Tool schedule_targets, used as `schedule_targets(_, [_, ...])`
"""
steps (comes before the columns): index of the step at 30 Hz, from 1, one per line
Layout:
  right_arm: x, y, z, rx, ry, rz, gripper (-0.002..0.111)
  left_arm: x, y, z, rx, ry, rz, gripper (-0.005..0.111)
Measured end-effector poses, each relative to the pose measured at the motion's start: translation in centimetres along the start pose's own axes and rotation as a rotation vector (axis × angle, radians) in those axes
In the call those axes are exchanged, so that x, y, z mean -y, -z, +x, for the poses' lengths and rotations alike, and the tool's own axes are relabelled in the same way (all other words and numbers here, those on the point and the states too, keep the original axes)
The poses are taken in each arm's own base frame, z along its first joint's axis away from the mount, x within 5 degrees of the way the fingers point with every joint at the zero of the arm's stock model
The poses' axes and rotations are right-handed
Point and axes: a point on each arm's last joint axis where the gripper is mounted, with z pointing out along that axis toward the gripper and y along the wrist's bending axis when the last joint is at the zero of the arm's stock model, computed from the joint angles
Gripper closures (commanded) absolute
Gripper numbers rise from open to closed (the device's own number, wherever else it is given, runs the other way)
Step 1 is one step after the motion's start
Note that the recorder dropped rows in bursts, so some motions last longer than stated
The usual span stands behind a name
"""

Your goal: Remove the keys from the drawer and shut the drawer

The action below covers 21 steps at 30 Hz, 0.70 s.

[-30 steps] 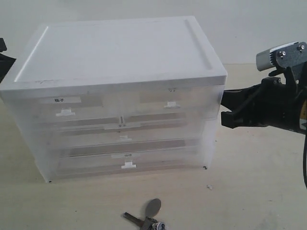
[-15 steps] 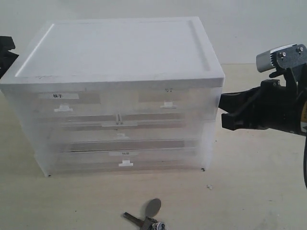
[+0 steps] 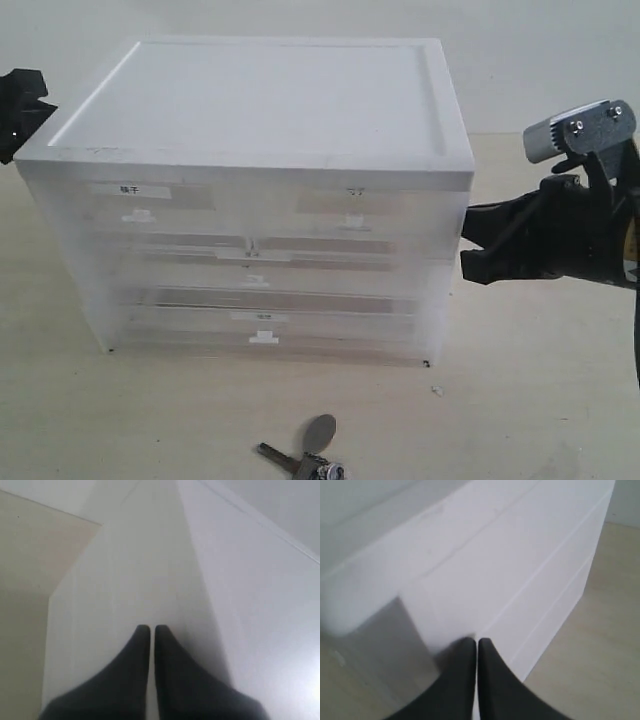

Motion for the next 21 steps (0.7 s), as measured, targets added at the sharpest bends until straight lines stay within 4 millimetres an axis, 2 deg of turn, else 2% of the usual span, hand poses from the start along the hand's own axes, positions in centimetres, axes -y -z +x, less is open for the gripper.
schedule_targets(4, [0.4,1.2,-0.7,0.001,0.014,0.117,0.108,2.3,2.2,-0.1,0.047,-0.076,-0.028,0.102])
schedule_targets(7, [0.2,4.2,-2.6,0.07,0.024,0.234,0.108,4.2,5.8,0.3,0.148,-0.169,-0.135,0.102])
schedule_targets(8, [0.2,4.6,-2.9,0.077,0.026,0.248,0.108,4.7,6.7,0.5,0.174,-0.182,-0.154,0.102])
schedule_targets(9, [-0.1,5.5,-3.3,0.107,0.034,0.26,0.108,5.6,8.3,1.2,0.214,-0.205,-0.16,0.102])
schedule_targets(12, [-0.7,6.5,-2.8,0.133,0.036,0.252,0.108,8.4,10.3,3.4,0.224,-0.268,-0.037,0.102])
schedule_targets(13, [-0.8,6.8,-2.7,0.145,0.039,0.248,0.108,9.5,10.7,4.6,0.197,-0.301,0.042,0.102])
schedule_targets(15, [-1.6,7.9,-2.9,0.205,0.054,0.226,0.108,12.0,11.0,10.1,-0.019,-0.416,0.298,0.102])
schedule_targets(16, [-1.7,8.1,-2.9,0.218,0.058,0.222,0.108,12.0,10.8,11.2,-0.066,-0.426,0.311,0.102])
schedule_targets(19, [-1.9,8.5,-3.2,0.244,0.059,0.22,0.108,11.6,8.7,16.9,-0.326,-0.493,0.35,0.102])
schedule_targets(21, [-1.9,8.5,-3.2,0.246,0.058,0.22,0.108,12.2,7.6,18.9,-0.435,-0.561,0.4,0.102])
